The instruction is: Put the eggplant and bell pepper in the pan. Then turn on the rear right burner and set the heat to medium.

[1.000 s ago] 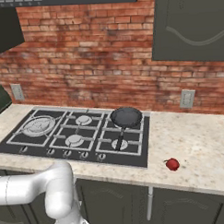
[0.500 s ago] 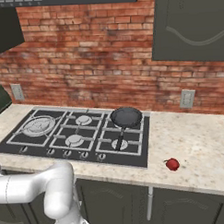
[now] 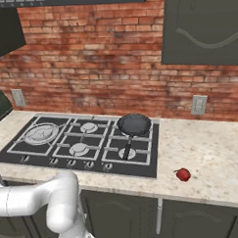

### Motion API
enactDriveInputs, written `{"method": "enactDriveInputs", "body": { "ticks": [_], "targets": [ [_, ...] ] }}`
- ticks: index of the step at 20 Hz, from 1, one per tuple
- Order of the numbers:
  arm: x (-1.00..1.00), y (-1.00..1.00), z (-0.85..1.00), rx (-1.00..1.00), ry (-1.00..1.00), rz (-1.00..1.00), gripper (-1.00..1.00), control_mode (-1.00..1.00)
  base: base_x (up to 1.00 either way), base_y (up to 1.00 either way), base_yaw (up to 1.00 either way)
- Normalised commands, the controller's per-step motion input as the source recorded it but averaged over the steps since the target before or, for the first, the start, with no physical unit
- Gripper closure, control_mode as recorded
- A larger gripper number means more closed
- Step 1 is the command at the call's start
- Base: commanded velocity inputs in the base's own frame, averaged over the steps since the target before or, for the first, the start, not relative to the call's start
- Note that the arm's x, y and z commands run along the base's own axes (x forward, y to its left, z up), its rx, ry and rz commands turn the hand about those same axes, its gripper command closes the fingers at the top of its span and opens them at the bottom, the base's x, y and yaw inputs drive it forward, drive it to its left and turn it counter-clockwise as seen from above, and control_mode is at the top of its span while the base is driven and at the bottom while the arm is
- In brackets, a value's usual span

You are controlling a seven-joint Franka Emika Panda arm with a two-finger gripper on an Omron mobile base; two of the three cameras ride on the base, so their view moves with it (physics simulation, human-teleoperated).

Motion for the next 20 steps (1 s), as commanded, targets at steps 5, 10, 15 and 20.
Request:
{"method": "enactDriveInputs", "body": {
  "ticks": [5, 10, 15, 20],
  "targets": [
    [-0.2, -0.85, -0.01, 0.07, -0.19, -0.08, 1.0, -1.0, 0.0, 0.0, 0.0],
    [-0.33, -0.97, 0.14, 0.16, -0.23, -0.15, 1.0, -1.0, 0.0, 0.0, 0.0],
    [-0.46, -0.96, 0.6, 0.25, -0.29, -0.15, 1.0, -1.0, 0.0, 0.0, 0.0],
    [-0.49, -0.94, 0.8, 0.23, -0.28, -0.16, 1.0, -1.0, 0.0, 0.0, 0.0]
  ]
}}
